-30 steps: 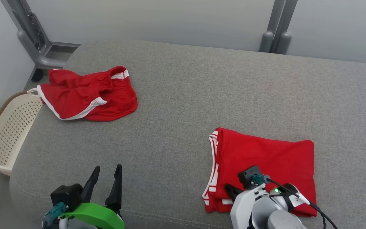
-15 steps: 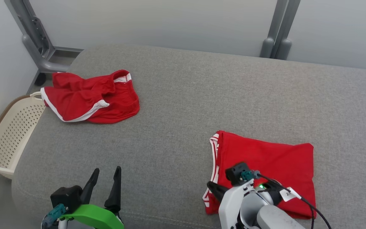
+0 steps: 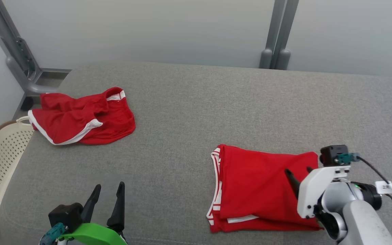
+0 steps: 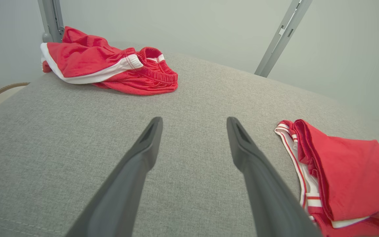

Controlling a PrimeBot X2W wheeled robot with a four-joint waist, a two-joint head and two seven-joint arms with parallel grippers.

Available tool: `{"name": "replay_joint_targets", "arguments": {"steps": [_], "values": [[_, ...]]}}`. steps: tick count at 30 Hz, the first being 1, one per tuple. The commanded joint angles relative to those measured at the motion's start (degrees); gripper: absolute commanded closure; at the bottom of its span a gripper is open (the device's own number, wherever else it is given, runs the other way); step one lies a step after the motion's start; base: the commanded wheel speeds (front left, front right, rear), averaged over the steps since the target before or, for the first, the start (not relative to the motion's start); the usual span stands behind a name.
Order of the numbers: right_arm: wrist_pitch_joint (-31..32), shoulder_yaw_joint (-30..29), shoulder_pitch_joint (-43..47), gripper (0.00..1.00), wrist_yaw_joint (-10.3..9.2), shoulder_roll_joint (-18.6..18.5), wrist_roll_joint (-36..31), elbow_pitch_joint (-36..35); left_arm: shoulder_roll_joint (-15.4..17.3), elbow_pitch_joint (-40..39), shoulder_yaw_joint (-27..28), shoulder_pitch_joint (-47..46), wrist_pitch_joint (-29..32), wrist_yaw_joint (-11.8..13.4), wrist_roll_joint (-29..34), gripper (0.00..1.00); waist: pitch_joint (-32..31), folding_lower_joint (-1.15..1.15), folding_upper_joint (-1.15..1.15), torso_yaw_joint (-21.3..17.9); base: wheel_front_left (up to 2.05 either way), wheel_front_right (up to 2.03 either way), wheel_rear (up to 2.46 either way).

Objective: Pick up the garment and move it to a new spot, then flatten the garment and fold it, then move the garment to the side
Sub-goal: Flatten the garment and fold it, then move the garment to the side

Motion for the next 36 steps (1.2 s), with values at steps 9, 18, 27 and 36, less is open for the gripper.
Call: {"name": "replay_joint_targets", "arguments": {"steps": [9, 18, 27, 36], "values": [[7.03, -8.42, 3.88, 0.00, -0.02, -0.07, -2.06, -5.87, 0.33, -1.12, -0.08, -0.74, 0.02, 0.49, -0.11, 0.00, 1.94, 0.00, 0.00, -2.39, 0.00, 0.00, 0.00], [8.12, -10.07, 1.85, 0.00, -0.02, -0.13, -2.99, -3.42, 0.43, -1.02, -0.43, -2.89, 0.09, -0.15, 0.25, 0.00, 5.03, 0.00, 0.00, -1.96, 0.00, 0.00, 0.00], [6.62, -10.52, 0.48, 0.00, -0.02, -0.14, -2.04, 1.77, 0.63, -0.36, -0.65, -4.09, 0.10, -0.52, 0.22, 0.00, 6.80, 0.00, 0.00, -1.18, 0.00, 0.00, 0.00], [4.68, -11.40, -1.57, 1.00, -0.02, -0.11, -0.68, 7.45, 0.89, 0.17, -0.73, -5.06, 0.00, -0.91, -0.03, 0.00, 7.91, 0.00, 0.00, -1.07, 0.00, 0.00, 0.00]]}}
